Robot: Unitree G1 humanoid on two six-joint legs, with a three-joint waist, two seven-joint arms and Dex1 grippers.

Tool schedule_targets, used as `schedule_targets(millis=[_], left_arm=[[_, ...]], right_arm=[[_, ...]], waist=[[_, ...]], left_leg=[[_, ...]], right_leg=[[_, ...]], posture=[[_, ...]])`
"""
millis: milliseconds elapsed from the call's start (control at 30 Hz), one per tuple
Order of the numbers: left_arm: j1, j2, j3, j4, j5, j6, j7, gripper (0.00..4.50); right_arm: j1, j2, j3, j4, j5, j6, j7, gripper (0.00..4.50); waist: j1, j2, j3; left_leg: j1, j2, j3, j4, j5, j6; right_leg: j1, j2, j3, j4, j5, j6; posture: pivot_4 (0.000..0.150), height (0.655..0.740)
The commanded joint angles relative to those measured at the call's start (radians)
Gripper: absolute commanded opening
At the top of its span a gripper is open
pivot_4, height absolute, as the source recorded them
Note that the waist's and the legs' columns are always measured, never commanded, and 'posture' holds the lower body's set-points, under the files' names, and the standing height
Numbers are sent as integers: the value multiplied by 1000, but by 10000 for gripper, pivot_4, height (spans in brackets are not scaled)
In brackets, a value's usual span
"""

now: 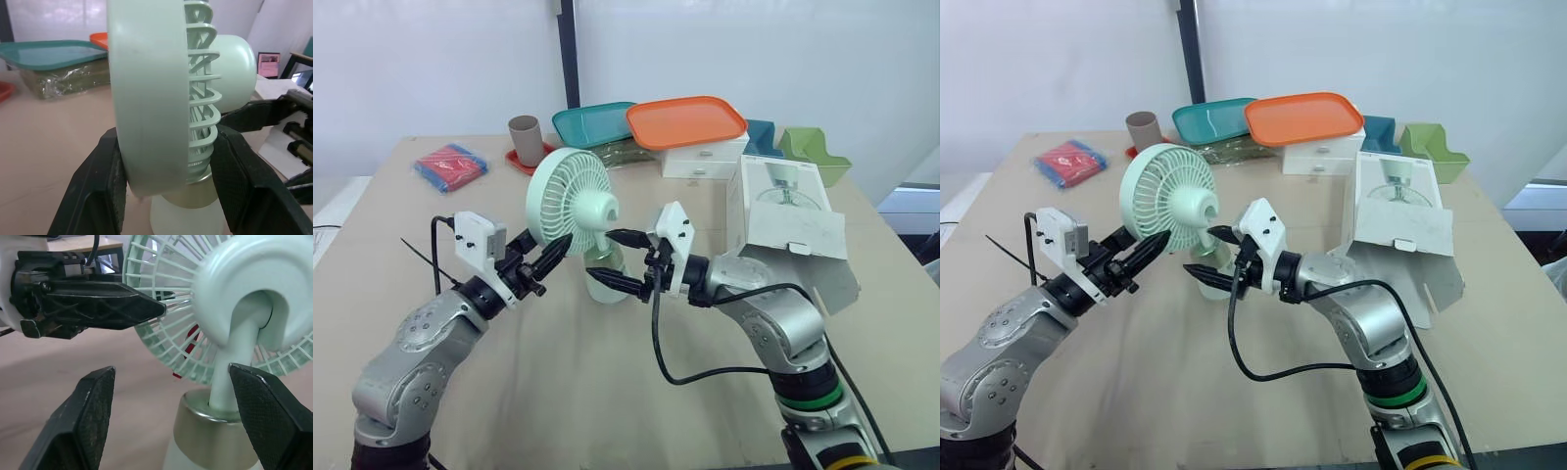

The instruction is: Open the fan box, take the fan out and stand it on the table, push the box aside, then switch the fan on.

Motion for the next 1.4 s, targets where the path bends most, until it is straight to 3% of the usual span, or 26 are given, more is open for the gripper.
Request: schedule_targets(millis=[33, 467, 533, 567, 600, 1033, 1100, 1233, 1400], left_arm=[[-23, 13, -17, -35, -36, -23, -60, 19256], [-41, -10, -21, -9, 2, -25, -34, 19256], [-40, -10, -24, -7, 4, -23, -32, 19256], [-39, -9, -24, -7, 4, -23, -32, 19256], [-40, -9, -24, -7, 3, -23, -32, 19256], [-35, -14, -43, -27, -3, -14, -11, 19256], [-31, -13, -43, -31, -6, -13, -7, 19256], [-24, -12, -43, -34, -6, -14, -3, 19256], [-20, -11, -41, -36, -6, -14, 1, 19256]], right_arm=[[-24, 13, 5, 0, -25, 23, -52, 37313], [-41, 55, -50, -26, 35, 120, -112, 37313], [-41, 53, -53, -33, 46, 130, -112, 31357], [-41, 52, -54, -35, 49, 134, -113, 31357], [-41, 50, -54, -36, 51, 136, -114, 25512], [-38, 53, -63, -17, 61, 142, -128, 25512], [-39, 54, -66, -10, 63, 143, -129, 20347], [-36, 52, -70, -10, 67, 148, -128, 4036], [-33, 54, -72, -10, 69, 154, -131, 3540]], waist=[[0, 0, 0], [0, 0, 0], [0, 0, 0], [0, 0, 0], [0, 0, 0], [0, 0, 0], [0, 0, 0], [0, 0, 0], [0, 0, 0]], left_leg=[[0, 0, 0, 0, 0, 0], [0, 0, 0, 0, 0, 0], [0, 0, 0, 0, 0, 1], [0, 0, 0, 0, 0, 1], [0, 0, 0, 0, 0, 1], [0, 0, 0, 0, 0, 1], [0, 0, 0, 0, 0, 1], [0, 0, -1, 0, 0, 1], [0, 0, 0, 0, 0, 1]], right_leg=[[0, 0, 0, 0, 0, 0], [0, 0, 0, 0, 0, 0], [0, 0, 0, 0, 0, 0], [0, 0, 0, 0, 0, 0], [0, 0, 0, 0, 0, 0], [0, 0, 0, 0, 0, 0], [0, 0, 0, 0, 0, 0], [0, 0, 0, 0, 0, 0], [0, 0, 0, 0, 0, 0]], posture=[[1500, 7400], [1500, 7400], [1500, 7400], [1500, 7400], [1500, 7400], [1500, 7400], [1500, 7400], [1500, 7400], [1500, 7400]])
